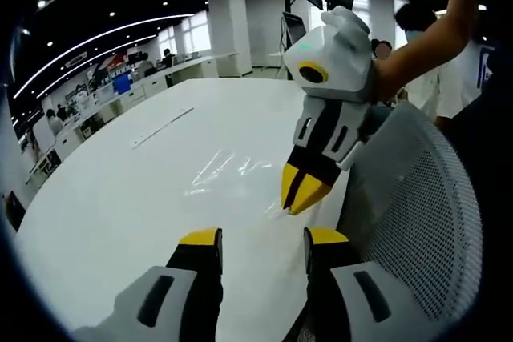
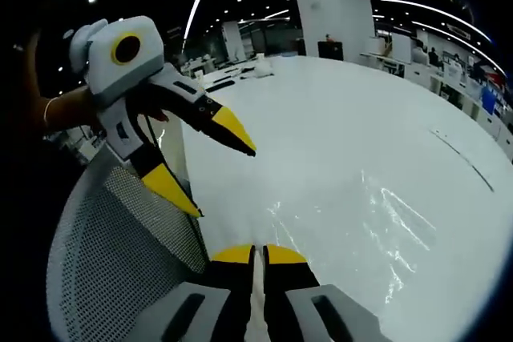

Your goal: Open the resealable bag by pulling the two sides of the seal apart until the entire bag opening is separated and visibly accessible.

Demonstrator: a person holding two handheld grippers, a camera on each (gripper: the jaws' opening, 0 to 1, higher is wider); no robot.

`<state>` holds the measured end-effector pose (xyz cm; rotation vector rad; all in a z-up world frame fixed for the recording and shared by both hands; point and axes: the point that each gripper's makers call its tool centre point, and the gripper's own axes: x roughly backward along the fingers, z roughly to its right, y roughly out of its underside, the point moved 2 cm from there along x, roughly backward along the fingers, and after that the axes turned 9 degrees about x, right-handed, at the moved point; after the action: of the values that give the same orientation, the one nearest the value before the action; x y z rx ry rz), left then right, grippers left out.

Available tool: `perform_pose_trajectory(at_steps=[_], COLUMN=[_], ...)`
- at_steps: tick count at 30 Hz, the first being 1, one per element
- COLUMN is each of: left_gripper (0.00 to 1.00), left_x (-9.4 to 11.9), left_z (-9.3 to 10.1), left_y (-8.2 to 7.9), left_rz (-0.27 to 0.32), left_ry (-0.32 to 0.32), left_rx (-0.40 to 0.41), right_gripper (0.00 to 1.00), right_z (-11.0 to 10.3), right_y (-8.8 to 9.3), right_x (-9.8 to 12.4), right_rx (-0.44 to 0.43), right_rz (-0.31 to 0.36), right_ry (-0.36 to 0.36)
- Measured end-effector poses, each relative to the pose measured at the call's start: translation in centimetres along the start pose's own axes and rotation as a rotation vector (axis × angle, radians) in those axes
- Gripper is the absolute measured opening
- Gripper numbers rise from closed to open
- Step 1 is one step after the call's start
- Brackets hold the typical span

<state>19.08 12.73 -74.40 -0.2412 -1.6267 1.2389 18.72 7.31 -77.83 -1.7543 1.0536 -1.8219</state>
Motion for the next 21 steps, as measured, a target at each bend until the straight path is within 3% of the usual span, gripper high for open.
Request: perform_pose_trajectory(at_steps=[2,5,10,18,21], left_gripper=[0.35,0.32,0.27,0.17,0.17], left_x=[-0.2,-0.4,-0.7,-1.6,-1.7], left_z=[0.6,0.9,0.9,2.1,2.3], left_y=[0.0,0.1,1.0,1.5,1.8], left_rz=[-0.006,-0.021,-0.121,-0.187,-0.222], left_ry=[0.040,0.049,0.034,0.064,0.056], left_rx=[-0.007,-0.038,-0.199,-0.379,-0.442], right_gripper=[0.00,0.00,0.00,0.00,0.00], right_z=[-0.3,-0.8,-1.3,-1.8,-1.8], right_y=[-0.1,0.1,0.0,-0.3,-0.3], right_x=[0.0,-0.3,-0.5,-0.5,-0.5], right_rx=[0.015,0.044,0.052,0.076,0.092], right_rz=[-0.003,-0.017,-0.016,-0.016,-0.023], right_ry=[-0.008,-0.019,-0.034,-0.037,-0.038])
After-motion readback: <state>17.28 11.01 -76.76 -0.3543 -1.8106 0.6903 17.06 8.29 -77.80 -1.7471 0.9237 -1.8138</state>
